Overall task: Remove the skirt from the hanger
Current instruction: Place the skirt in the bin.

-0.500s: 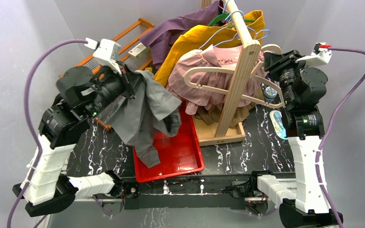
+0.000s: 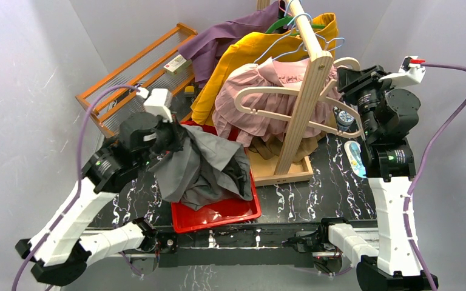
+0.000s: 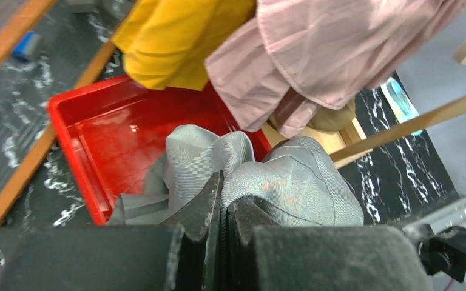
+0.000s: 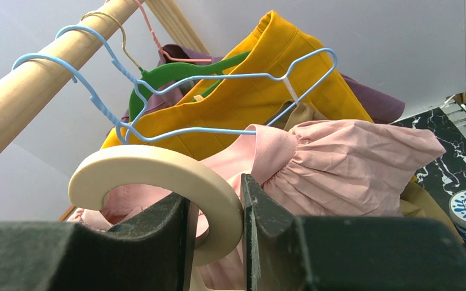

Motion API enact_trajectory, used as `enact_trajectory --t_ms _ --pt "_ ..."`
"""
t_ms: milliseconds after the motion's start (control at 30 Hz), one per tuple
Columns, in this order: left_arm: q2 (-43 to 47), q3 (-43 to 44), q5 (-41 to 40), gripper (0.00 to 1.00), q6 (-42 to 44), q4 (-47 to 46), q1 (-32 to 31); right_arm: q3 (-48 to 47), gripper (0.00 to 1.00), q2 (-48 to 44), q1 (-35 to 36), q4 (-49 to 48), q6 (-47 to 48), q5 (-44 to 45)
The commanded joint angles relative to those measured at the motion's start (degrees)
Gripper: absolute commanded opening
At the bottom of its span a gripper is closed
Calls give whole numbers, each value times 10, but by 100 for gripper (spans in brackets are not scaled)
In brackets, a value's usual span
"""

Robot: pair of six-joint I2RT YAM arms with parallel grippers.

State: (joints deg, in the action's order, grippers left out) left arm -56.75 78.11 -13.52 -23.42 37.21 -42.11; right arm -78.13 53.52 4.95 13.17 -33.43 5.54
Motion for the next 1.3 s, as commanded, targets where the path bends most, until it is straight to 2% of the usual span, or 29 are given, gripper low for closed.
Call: enact_trajectory --t_ms 0,133,267,433,533,633,733,967,1167,1267 --pt "72 15 -121 0 -11 53 2 0 0 -7 -1 -46 -10 -8" --pt "73 -31 -50 0 -43 41 2 7 0 -7 0 -54 -17 -12" --pt "12 -88 51 0 -99 -41 2 10 0 -7 0 -52 -22 -16" --pt "-54 -138 87 0 -100 -165 5 -1 0 -11 -1 -31 -9 -5" --pt "-110 -141 113 0 -98 -202 29 -4 0 -14 -1 -27 -5 0" --pt "-143 -173 153 0 -126 -245 81 -3 0 -14 0 -27 -6 -1" --pt "-137 -246 173 0 -157 -264 100 -2 0 -9 0 -31 -13 -11" --pt "-39 -463 252 0 -237 -305 100 -3 0 3 0 -60 -14 -43" --pt "-32 -470 279 0 -217 -309 99 15 0 -11 -1 -80 -4 -55" --pt "-71 -461 310 0 -210 -327 99 10 0 -16 0 -71 8 -42"
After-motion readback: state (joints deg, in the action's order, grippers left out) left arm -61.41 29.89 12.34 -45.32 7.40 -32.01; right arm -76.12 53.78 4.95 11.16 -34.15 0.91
